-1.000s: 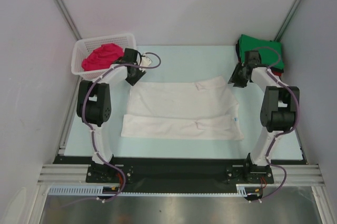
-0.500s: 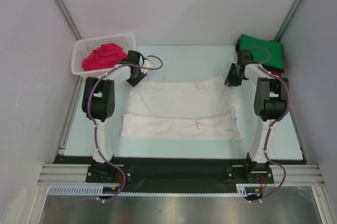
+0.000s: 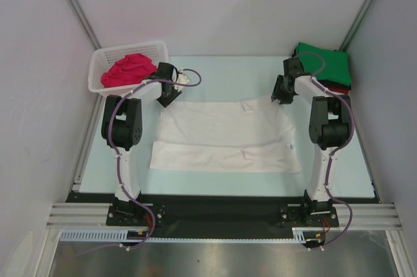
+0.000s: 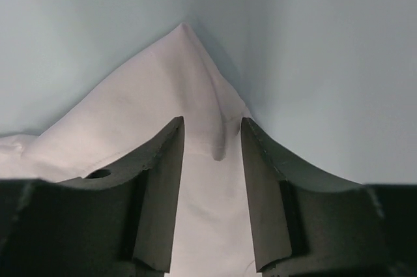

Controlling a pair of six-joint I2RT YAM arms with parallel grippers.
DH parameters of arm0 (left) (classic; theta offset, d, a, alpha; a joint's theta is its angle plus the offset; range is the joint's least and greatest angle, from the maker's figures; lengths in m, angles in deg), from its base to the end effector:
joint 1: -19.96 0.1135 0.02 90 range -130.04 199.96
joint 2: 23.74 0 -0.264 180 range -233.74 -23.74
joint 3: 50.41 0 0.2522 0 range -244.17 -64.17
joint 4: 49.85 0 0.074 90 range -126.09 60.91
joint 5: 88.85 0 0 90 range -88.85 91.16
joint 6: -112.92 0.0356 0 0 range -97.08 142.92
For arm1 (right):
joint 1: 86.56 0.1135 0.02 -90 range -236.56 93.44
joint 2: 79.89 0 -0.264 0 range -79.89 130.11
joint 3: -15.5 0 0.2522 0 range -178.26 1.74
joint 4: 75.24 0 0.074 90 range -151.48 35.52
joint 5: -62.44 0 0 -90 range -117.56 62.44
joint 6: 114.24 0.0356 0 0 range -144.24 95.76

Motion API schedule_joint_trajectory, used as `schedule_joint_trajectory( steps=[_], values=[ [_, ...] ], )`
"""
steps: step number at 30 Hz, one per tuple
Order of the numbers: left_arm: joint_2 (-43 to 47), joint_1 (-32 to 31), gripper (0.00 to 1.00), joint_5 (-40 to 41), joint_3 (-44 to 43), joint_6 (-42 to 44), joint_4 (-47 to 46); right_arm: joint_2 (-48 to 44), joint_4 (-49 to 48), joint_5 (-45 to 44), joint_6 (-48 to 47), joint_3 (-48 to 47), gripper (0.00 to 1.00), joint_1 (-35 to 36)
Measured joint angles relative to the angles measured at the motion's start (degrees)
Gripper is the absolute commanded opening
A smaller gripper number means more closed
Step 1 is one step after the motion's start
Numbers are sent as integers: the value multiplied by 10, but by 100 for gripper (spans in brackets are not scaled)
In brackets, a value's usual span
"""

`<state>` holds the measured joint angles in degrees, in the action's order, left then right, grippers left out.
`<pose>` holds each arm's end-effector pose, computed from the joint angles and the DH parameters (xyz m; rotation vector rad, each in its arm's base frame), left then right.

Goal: Fold and stack the t-shirts
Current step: Fold the tshirt

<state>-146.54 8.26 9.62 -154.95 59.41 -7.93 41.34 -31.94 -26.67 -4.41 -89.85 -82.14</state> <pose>0.4484 -0.0875 0.1616 1.0318 2.4349 0.3423 0.4542 0.0357 0.1761 0.3449 2.5908 0.1712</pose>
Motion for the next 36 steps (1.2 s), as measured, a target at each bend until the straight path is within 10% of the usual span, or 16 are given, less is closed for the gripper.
schedule_joint_trajectory(
  steps=[13,30,36],
  values=[
    [0,0,46,0,0,0,0,4,33,-127,-42,-32,25,45],
    [0,3,45,0,0,5,-1,12,35,-116,-33,-33,27,41],
    [0,4,44,2,0,6,-3,12,36,-112,-28,-33,0,41]
  ],
)
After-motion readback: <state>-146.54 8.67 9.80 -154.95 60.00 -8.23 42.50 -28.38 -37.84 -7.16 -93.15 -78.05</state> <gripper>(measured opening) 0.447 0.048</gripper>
